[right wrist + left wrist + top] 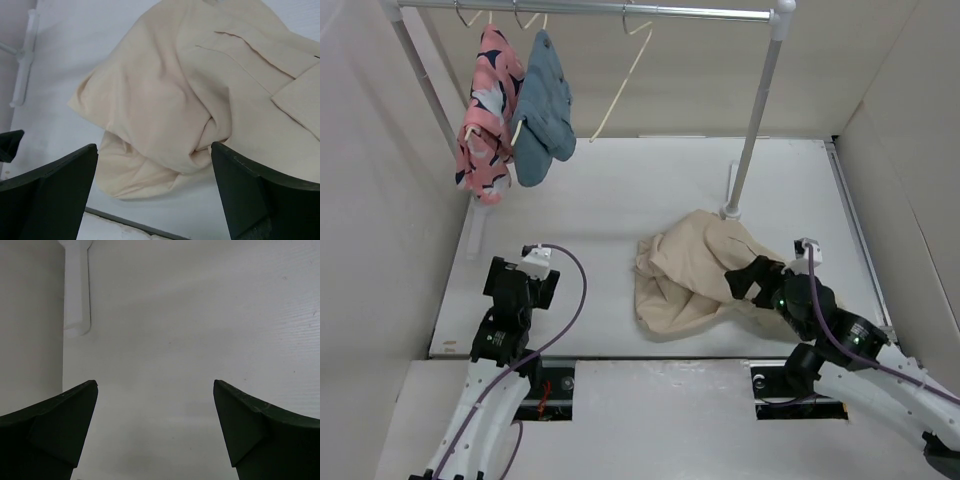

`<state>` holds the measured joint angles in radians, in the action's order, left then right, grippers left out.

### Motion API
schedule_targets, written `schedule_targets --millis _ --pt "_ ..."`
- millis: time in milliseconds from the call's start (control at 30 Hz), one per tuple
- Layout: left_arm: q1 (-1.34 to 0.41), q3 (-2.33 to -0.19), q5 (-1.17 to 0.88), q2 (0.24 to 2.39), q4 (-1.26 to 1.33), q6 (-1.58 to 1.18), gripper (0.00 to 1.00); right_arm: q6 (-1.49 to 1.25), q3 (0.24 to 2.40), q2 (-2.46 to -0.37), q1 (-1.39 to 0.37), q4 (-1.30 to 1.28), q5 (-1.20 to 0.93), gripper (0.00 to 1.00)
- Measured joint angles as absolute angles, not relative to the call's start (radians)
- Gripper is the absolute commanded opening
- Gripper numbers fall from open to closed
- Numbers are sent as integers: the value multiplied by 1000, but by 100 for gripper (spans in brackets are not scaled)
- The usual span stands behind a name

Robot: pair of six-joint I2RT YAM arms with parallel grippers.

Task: Place the trousers on the hanger
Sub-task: Flatten out the trousers at the center of the board.

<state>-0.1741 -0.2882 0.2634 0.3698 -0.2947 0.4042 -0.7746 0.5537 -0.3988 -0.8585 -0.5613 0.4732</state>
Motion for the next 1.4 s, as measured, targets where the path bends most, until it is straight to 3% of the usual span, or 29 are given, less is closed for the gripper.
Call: schedule_targets --millis 133,433,533,567,600,800,1033,1067,1133,1200,1267,1400 --pt "-172 -289 282 371 -274 400 100 -817 624 -559 -859 -604 545 100" --pt "-172 -372 273 445 -266 423 100 -814 900 -1324 -843 -633 596 98" --pt "-172 -414 256 466 -265 408 100 -739 942 -1521 -832 -618 543 52" --pt "-172 -424 250 471 -266 403 100 -718 978 -1611 -831 -617 519 15" --pt "-172 -430 245 472 -266 400 100 -709 986 -1625 -831 -617 513 0" --pt "-172 -442 240 463 -273 384 100 -522 1256 -1805 -984 -596 470 0" --pt "-172 -489 263 462 -282 369 100 -290 1440 -1772 -1244 -350 267 0" --pt "-172 -500 262 461 -281 368 100 -277 1440 -1758 -1245 -325 236 9" --pt "-172 -517 245 461 -280 369 100 -268 1444 -1745 -1223 -300 208 70" --pt "-171 -527 206 462 -291 394 100 -266 1465 -1752 -1184 -315 188 95" --pt "-169 -535 147 469 -323 448 100 -289 1470 -1761 -1138 -340 183 100" --pt "-168 -607 13 569 -448 585 100 -419 1321 -1679 -1056 -363 180 100"
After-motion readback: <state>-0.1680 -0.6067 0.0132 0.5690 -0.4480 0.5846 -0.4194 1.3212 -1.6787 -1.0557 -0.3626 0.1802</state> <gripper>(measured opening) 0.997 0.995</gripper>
